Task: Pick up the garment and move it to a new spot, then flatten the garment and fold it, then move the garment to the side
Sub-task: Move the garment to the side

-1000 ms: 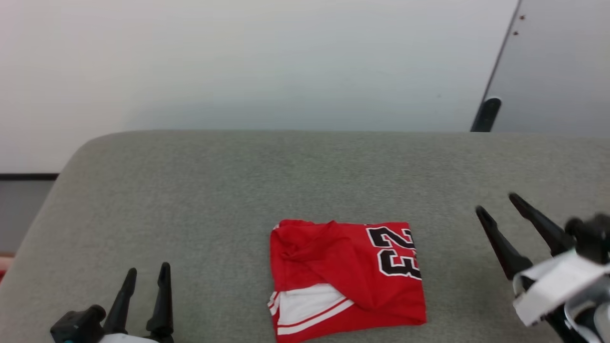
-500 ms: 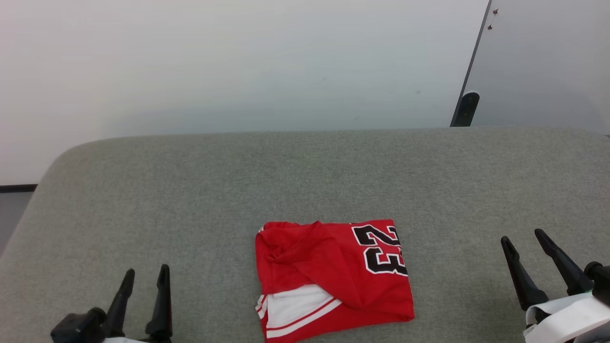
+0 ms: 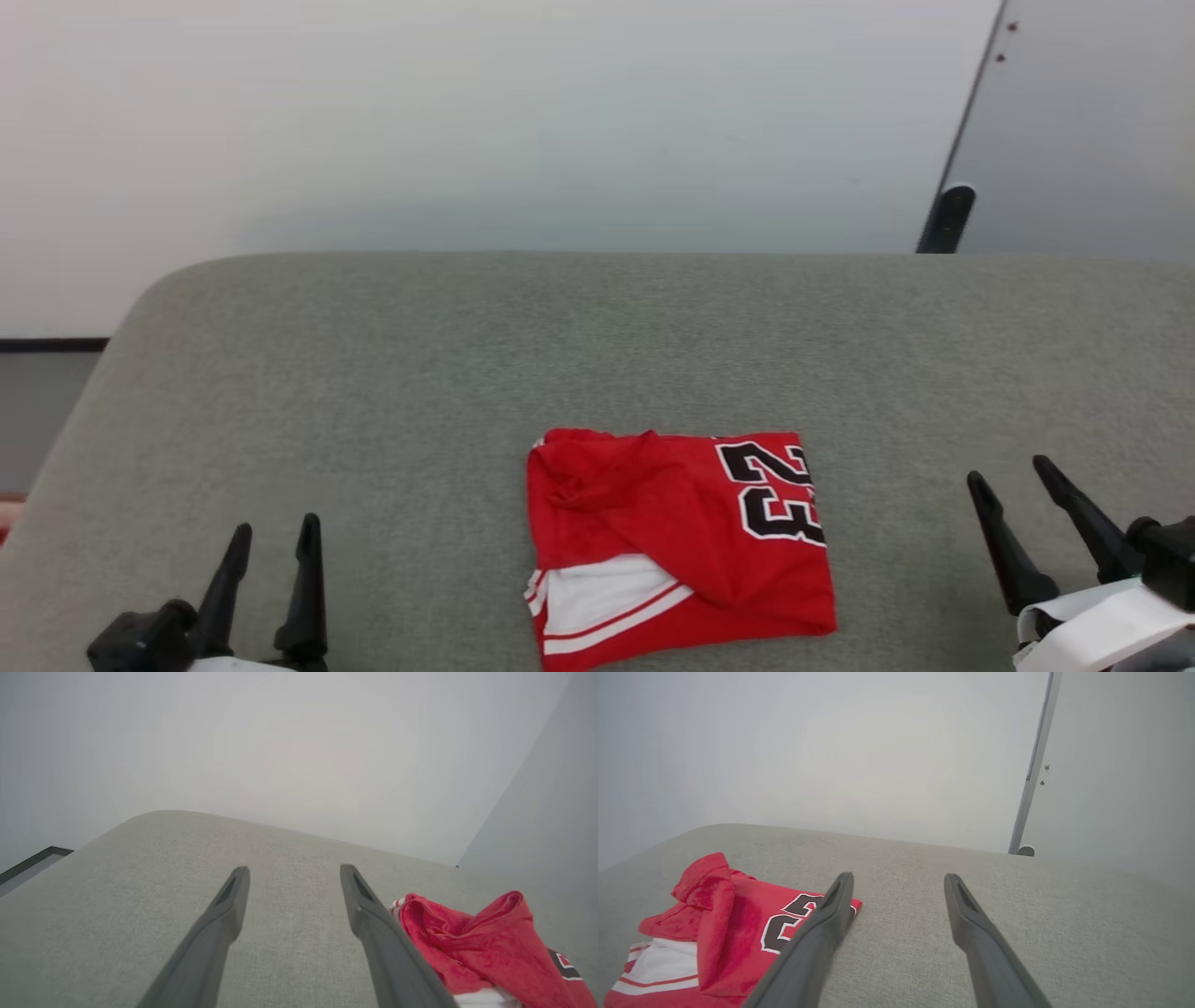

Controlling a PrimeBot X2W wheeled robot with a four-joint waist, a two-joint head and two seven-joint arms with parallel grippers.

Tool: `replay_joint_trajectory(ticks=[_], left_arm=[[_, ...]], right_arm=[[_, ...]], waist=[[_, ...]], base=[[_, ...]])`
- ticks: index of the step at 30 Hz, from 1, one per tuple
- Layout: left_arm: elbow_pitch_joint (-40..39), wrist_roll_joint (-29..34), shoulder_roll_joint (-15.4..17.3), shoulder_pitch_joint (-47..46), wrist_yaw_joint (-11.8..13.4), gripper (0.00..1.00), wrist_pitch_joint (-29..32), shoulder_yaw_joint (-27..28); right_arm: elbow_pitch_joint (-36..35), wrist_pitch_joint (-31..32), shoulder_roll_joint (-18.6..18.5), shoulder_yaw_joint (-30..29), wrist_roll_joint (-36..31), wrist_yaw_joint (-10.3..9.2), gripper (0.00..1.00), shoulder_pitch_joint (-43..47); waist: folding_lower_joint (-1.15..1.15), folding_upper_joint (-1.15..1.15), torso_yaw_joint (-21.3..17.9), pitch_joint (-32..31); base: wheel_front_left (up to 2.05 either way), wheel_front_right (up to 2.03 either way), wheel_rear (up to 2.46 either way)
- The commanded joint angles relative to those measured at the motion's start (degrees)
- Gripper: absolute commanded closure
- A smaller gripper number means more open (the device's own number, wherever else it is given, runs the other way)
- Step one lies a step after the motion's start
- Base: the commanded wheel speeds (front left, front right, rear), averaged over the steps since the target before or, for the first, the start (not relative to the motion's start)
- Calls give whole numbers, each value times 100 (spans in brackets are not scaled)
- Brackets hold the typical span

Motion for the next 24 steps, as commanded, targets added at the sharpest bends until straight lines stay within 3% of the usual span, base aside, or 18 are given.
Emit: replay_joint_trajectory(ticks=[1,16,24], left_arm=[[-22,55,8,-27,-16,0,-14,40],[-109,42,38,98,-17,0,-6,119],[-229,50,48,-178,-17,0,-6,-74]], right_arm=[[-9,13,25,53,-29,-7,0,-51],[92,393,-67,434,-22,-7,0,-412],[80,1151,-336,647,150,-7,0,-941]], waist=[[0,0,181,-26],[0,0,727,-84],[0,0,860,311]], base=[[0,0,0],[0,0,0],[0,0,0]])
